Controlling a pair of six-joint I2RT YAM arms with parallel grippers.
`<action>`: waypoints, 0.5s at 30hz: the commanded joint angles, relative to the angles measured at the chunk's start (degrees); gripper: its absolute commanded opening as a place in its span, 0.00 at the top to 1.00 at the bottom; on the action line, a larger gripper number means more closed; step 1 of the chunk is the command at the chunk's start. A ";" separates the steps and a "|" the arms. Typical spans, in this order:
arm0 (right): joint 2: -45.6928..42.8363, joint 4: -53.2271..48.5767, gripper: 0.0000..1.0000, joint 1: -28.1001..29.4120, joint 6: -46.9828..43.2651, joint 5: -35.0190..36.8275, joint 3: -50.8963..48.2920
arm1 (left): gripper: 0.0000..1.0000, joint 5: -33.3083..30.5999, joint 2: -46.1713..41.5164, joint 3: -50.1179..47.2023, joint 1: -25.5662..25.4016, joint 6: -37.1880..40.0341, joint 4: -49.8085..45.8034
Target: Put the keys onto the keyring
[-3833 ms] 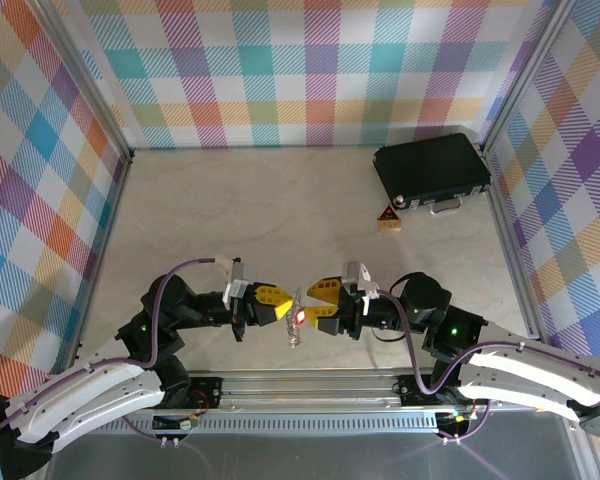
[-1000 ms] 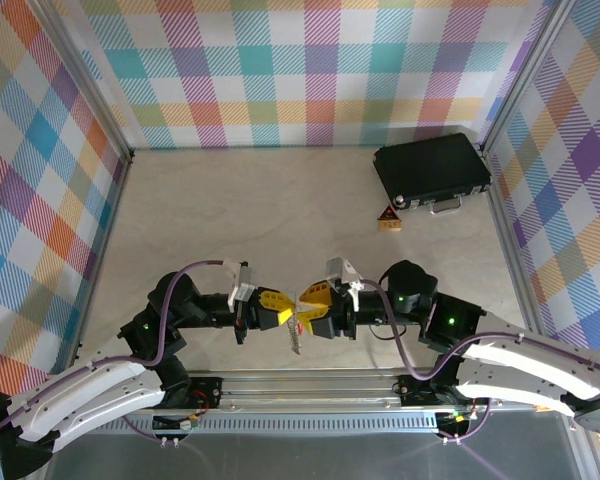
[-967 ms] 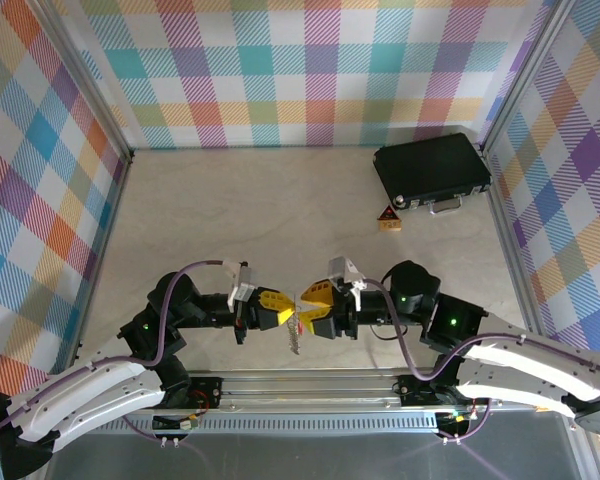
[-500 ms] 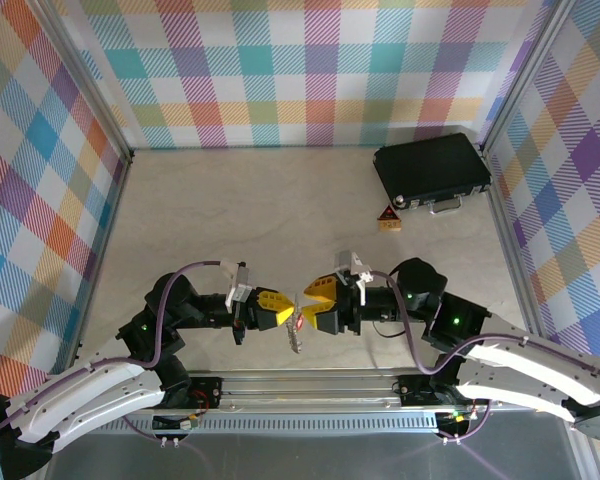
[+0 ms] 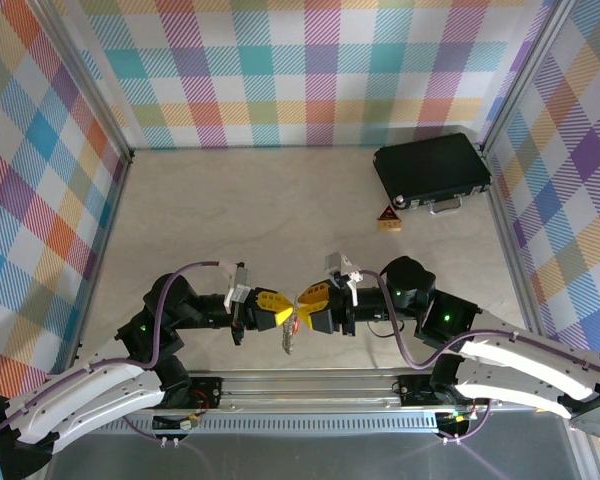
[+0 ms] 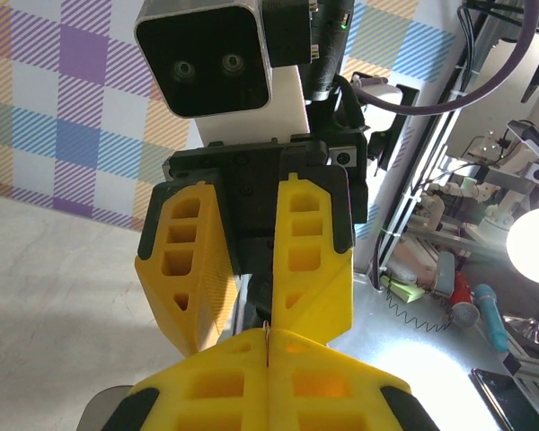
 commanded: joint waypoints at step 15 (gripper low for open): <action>1.55 3.16 0.94 -0.47 0.01 -3.00 -0.09 | 1.00 1.19 -0.72 1.57 -0.04 -0.35 3.46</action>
